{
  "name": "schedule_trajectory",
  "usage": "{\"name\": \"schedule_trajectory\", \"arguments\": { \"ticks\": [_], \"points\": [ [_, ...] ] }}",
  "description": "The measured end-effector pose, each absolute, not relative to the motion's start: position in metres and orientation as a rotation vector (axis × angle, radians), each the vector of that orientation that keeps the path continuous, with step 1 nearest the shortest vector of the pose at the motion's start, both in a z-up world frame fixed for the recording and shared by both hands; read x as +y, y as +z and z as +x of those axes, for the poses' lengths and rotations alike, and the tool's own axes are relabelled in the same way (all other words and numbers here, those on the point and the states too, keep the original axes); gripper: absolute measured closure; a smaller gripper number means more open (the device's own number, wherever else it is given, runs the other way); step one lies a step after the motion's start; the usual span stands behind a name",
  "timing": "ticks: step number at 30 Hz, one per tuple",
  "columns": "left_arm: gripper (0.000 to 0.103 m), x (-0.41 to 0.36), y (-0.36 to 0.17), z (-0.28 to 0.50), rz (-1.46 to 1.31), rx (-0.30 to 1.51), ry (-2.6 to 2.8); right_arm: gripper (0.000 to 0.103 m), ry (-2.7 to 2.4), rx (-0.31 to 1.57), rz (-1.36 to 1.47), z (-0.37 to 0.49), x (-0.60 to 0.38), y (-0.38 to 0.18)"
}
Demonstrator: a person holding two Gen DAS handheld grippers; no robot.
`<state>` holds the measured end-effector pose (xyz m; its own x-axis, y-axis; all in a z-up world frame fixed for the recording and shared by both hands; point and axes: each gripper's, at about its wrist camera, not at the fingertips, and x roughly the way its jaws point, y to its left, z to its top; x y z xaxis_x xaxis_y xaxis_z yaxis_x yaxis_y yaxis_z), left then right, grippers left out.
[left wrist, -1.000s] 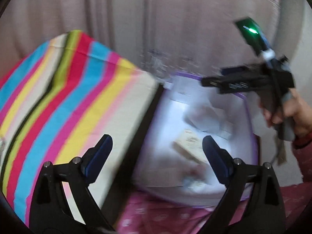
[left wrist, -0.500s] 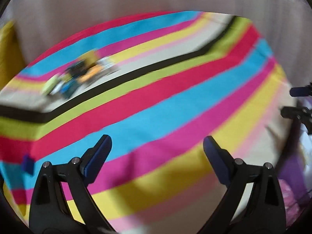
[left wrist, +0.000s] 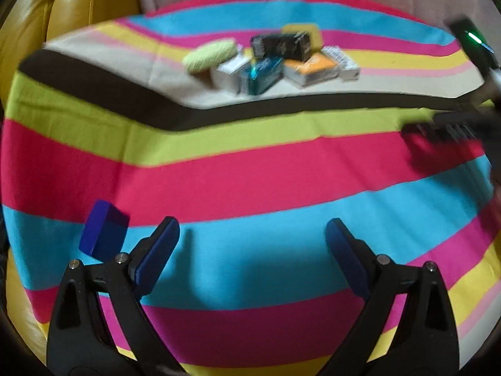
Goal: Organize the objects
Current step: 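Return both tools to the table and grasp a white-blue barcode box with the right tool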
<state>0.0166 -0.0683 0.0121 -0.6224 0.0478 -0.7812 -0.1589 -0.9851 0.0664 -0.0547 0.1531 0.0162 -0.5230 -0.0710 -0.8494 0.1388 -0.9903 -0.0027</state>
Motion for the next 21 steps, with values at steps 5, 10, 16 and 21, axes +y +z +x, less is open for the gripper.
{"name": "schedule_trajectory", "arguments": {
  "ticks": [5,10,16,21],
  "points": [
    [0.001,-0.084,0.007,0.011,-1.362,0.027,2.697,0.019,-2.69,0.103,1.456,-0.131,0.138,0.011],
    [0.0,-0.081,0.008,0.014,-1.371,0.032,2.706,0.019,-2.722,0.041,1.445,-0.189,0.135,0.007],
    [0.0,-0.082,0.008,0.011,-1.37,0.034,2.703,0.048,-2.752,0.045,1.36,-0.195,0.133,0.006],
    [0.0,-0.081,0.01,0.011,-1.372,0.038,2.704,0.069,-2.656,0.156,1.304,-0.146,0.134,0.008]
  ]
}}
